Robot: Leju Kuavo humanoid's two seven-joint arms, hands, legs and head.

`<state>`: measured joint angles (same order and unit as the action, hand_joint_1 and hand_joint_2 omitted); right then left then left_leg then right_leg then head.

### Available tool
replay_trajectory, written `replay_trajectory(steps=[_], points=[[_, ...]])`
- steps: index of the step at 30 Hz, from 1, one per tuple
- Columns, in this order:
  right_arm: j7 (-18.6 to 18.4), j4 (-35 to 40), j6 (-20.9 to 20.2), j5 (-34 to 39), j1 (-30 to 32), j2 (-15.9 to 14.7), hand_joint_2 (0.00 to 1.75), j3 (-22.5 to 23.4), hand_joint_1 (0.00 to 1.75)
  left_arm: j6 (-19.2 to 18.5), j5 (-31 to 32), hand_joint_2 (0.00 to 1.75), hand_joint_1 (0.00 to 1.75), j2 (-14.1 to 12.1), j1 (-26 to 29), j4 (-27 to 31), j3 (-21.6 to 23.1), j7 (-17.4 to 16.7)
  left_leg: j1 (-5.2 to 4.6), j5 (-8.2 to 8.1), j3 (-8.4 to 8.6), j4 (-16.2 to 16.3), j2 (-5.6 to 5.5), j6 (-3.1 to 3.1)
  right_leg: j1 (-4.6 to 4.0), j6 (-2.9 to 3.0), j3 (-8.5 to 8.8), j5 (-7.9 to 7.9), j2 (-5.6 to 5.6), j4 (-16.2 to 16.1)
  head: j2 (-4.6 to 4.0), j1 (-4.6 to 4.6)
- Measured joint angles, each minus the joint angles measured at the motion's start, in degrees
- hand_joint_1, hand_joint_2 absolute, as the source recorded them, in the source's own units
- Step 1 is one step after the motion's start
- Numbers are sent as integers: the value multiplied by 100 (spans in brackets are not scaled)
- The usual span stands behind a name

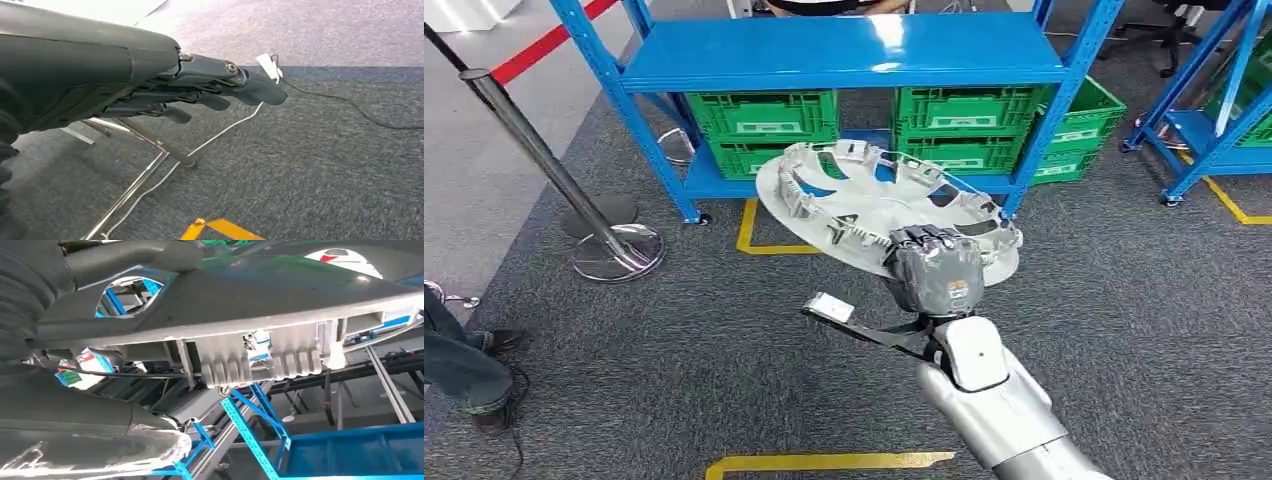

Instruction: Take the parts from the cabinet and place them on the table.

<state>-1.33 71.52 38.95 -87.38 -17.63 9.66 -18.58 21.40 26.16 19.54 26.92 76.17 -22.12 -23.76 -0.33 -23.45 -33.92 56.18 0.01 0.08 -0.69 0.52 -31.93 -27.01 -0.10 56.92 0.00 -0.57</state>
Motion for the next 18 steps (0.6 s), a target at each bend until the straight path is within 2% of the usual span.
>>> replay_trajectory(steps=[8, 9, 10, 13, 15, 16, 17, 18], points=[[-35, -26, 0, -28, -13, 0, 175, -22, 175, 0, 0, 175, 0, 0, -11, -11, -7, 0, -2, 21, -47, 1, 0, -14, 8, -12, -42, 29, 0, 0, 0, 2], [-82, -24, 0, -59, -17, 0, 175, -30, 175, -2, 0, 175, 0, 0, -20, -18, -13, 9, -11, 14, -63, 24, -1, -3, 23, -32, -45, 41, 1, -8, 0, 2], [-147, -24, 0, -92, -26, -2, 175, -46, 175, -20, -2, 175, 0, -2, -24, -20, -24, 13, -19, 6, -78, 45, -1, 37, 28, -48, -58, 47, 0, -2, 0, 0], [-420, -24, 0, -186, -48, -39, 175, -147, 175, -63, 0, 175, 0, -2, -27, -31, -63, 7, -27, 8, -105, 59, -2, 67, 33, -76, -69, 63, -6, -3, 0, 0], [-597, -24, 0, -223, -60, -57, 175, -234, 175, -83, 7, 175, 0, 0, -30, -33, -103, 9, -36, 30, -104, 22, -12, 111, 34, -102, -60, 76, -21, -29, 0, -2], [-647, -20, 0, -225, -68, -65, 175, -266, 175, -98, 11, 175, 0, 4, -32, -35, -114, 13, 45, 108, -55, -99, -19, 130, 23, -122, -86, 35, -18, 1, 0, -2], [-693, -20, 0, -225, -80, -94, 175, -295, 175, -122, 20, 175, 0, 4, -47, -42, -127, 20, 42, 129, -44, -133, -28, 142, 25, -148, -161, -122, 2, 141, 0, 9], [-719, -22, 0, -225, -108, -116, 175, -330, 175, -142, 24, 175, 0, 4, -74, -46, -144, 28, 45, 147, -65, -133, -41, 162, 38, -178, -306, -382, 3, 499, 0, 31]])
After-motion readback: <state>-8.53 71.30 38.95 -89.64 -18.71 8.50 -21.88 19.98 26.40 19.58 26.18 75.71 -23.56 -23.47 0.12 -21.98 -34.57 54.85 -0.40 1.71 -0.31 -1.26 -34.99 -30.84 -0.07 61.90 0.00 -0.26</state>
